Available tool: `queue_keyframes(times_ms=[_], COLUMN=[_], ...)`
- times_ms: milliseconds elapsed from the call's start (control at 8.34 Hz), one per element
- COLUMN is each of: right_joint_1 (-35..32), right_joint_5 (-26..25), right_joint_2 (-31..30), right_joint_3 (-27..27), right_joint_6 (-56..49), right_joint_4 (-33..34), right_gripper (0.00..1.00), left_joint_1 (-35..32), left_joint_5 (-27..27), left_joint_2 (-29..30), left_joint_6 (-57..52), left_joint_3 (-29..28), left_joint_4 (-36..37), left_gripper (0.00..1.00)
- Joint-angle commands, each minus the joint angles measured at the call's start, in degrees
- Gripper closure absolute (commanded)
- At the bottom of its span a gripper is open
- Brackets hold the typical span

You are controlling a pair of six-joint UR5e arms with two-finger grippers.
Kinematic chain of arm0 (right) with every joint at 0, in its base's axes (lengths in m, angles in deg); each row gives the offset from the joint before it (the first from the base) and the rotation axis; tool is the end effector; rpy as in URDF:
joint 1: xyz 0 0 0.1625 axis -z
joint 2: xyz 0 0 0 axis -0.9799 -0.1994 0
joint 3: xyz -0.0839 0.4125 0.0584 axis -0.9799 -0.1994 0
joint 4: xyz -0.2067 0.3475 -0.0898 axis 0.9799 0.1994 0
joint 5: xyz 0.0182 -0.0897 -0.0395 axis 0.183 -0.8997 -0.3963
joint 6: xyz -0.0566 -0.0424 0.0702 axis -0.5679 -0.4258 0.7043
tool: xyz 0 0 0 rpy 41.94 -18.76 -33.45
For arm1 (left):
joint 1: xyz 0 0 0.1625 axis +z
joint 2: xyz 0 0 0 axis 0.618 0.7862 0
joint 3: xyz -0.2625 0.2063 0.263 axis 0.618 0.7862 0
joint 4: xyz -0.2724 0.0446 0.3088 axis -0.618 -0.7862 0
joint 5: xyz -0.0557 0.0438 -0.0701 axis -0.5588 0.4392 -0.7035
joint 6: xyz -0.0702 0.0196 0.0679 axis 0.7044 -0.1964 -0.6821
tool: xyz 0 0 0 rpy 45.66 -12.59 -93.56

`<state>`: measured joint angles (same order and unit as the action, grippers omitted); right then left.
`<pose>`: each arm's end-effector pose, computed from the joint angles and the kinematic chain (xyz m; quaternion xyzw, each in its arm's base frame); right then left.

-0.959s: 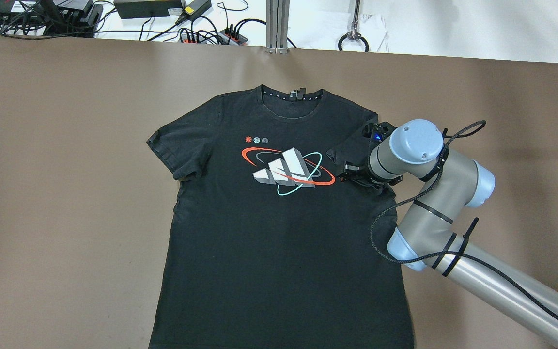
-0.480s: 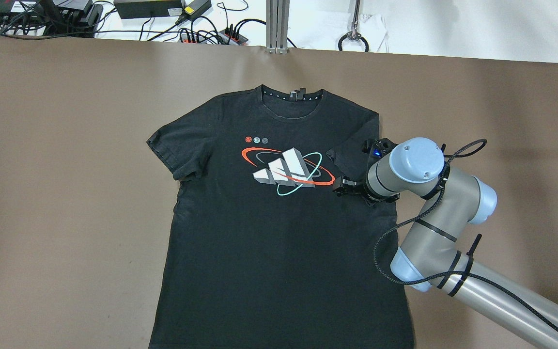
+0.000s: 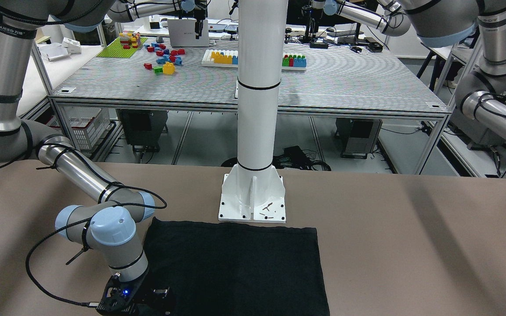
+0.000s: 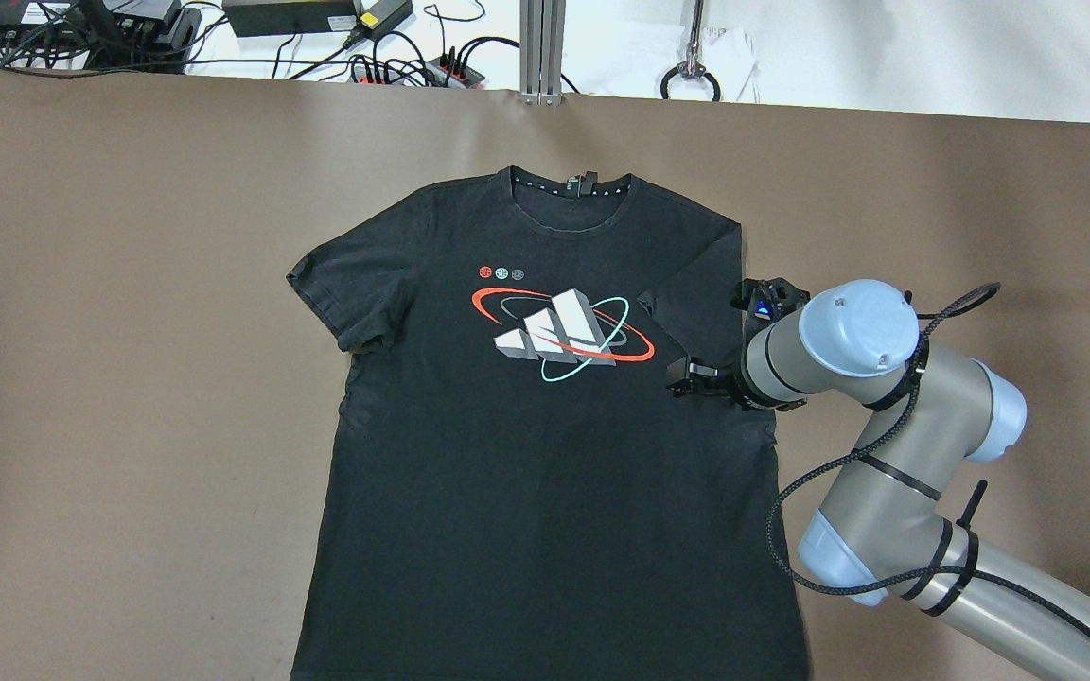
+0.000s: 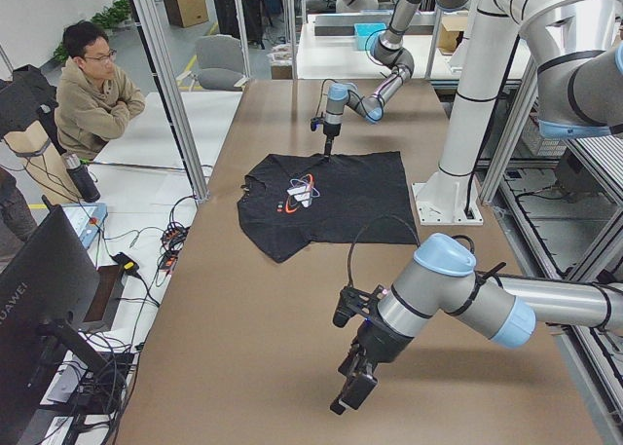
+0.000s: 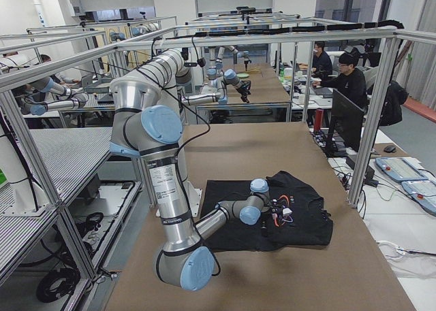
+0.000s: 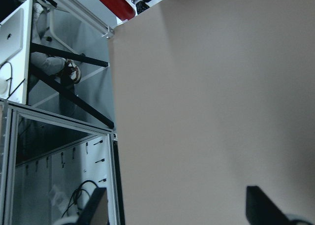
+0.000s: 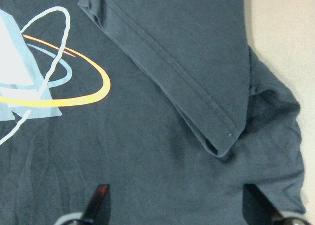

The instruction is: Fold clothes

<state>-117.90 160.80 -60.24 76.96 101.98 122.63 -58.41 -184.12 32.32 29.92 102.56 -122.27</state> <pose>-0.4271 -0.4777 0.3429 0.0567 -0.4482 0.0961 0.8870 -0.1417 -0.3683 0.5419 0.2885 0.1461 0.0221 0.9460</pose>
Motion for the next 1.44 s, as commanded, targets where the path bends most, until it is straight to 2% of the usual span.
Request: queue_keyframes(times_ms=[0,240,480,600,720,839,959,1199,1319], right_joint_1=[-0.15,-0.5,-0.94,-1.2,-1.29,-1.38,-1.38,-1.55,-1.56], right_joint_5=[0.13,-0.22,-0.65,-0.92,-1.1,-1.1,-1.1,-1.1,-1.19], right_joint_2=[-1.91,-2.09,-2.62,-2.62,-2.53,-2.36,-2.27,-2.18,-2.18], right_joint_3=[5.26,6.75,6.85,6.85,6.76,6.68,6.76,6.68,6.76], right_joint_6=[0.01,-0.08,-0.87,-0.96,-0.96,-0.96,-0.96,-1.05,-1.05], right_joint_4=[3.57,3.65,3.57,3.57,3.57,3.39,3.13,2.86,2.86], right_gripper=[0.06,0.06,0.06,0.05,0.05,0.06,0.06,0.05,0.06], left_joint_1=[6.89,16.11,27.35,29.49,31.17,33.1,35.29,39.43,39.97], left_joint_5=[-9.42,-11.38,-11.91,-12.0,-12.08,-12.43,-13.83,-13.93,-14.02], left_joint_2=[7.62,18.68,33.87,38.91,42.53,46.04,49.91,55.11,56.0], left_joint_6=[9.01,18.5,33.07,35.49,35.95,35.69,36.47,42.25,44.02], left_joint_3=[-0.96,-5.42,-16.2,-21.83,-25.8,-30.45,-36.68,-50.2,-52.45], left_joint_4=[3.53,6.97,7.07,6.55,6.54,5.85,2.27,-10.35,-13.29], left_gripper=[0.0,0.0,0.0,0.0,0.04,0.13,0.17,0.31,0.37])
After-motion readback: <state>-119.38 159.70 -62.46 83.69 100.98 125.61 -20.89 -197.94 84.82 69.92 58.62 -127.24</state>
